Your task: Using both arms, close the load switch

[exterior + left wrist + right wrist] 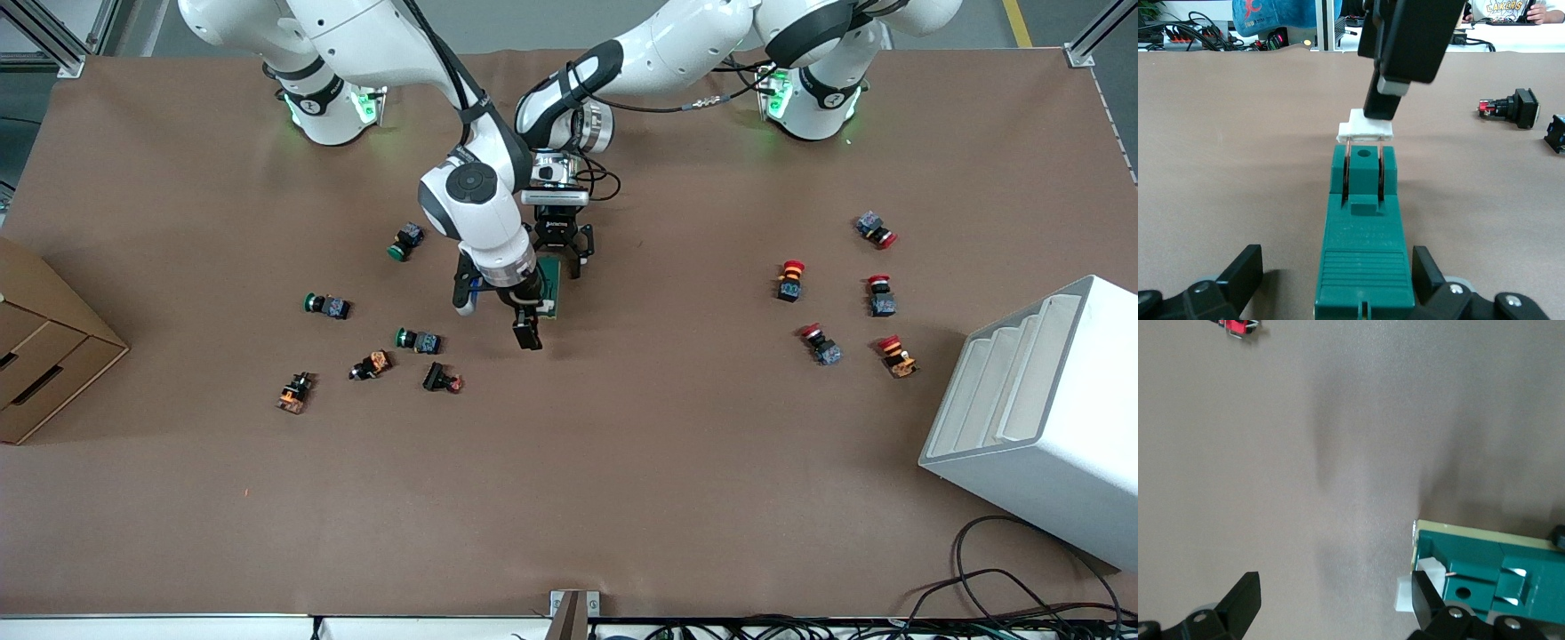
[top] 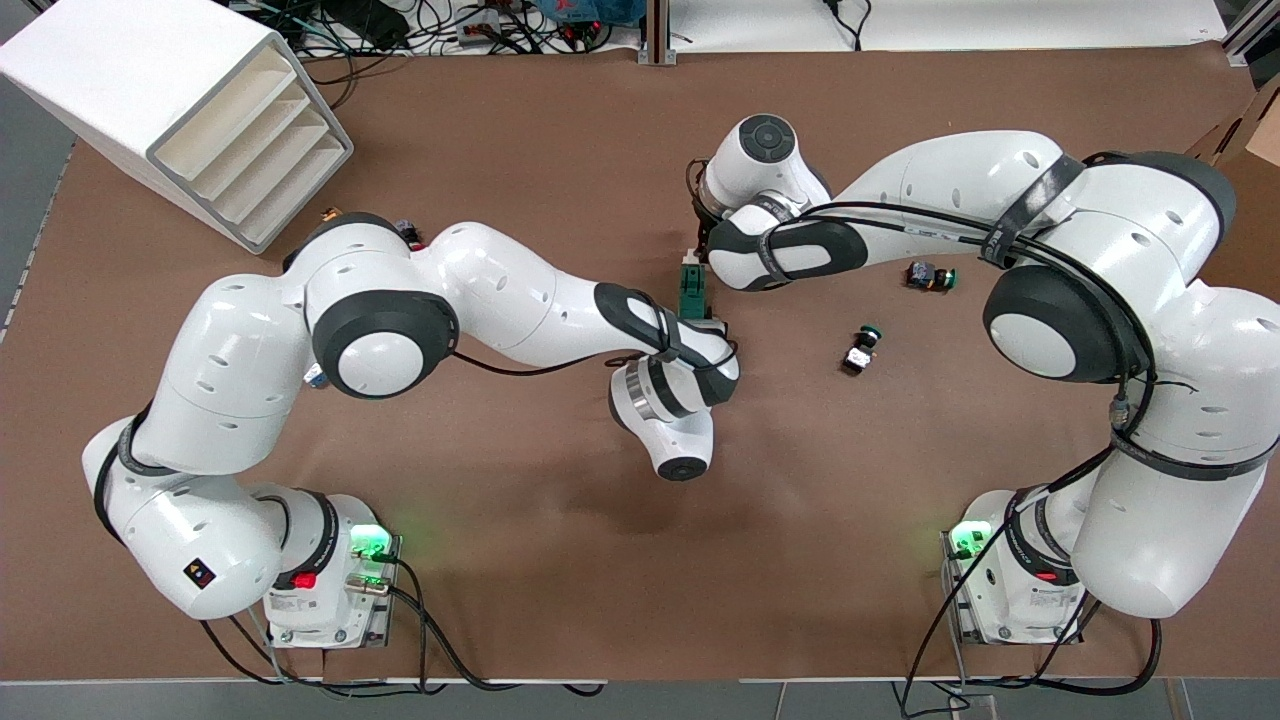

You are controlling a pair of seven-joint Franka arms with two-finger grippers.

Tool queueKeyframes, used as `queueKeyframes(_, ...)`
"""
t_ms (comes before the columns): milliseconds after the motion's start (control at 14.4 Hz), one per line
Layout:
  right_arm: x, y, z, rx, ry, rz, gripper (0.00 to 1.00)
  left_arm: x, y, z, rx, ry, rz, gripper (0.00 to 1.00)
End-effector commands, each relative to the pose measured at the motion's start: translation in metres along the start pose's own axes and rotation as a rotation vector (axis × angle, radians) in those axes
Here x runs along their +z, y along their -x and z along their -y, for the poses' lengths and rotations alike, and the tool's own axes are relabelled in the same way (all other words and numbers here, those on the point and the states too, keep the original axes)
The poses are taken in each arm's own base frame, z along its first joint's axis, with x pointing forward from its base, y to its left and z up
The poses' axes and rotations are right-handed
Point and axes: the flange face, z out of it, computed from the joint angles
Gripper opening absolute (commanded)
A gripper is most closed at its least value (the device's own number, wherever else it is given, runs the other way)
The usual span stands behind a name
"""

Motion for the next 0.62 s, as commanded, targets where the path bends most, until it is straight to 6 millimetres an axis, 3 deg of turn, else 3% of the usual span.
queueKeyframes(0,0.016,0.001,0.003,-0.022,-0.004,-0.006,1.0,0.001,-0.003,-0.001,-0.017,0.002,-0.018,0.99)
queueKeyframes(555,0.019,0.004,0.013,-0.026,-0.017,0.0,1.0,0.004,-0.006,0.0,-0.019,-0.002,-0.022,0.99)
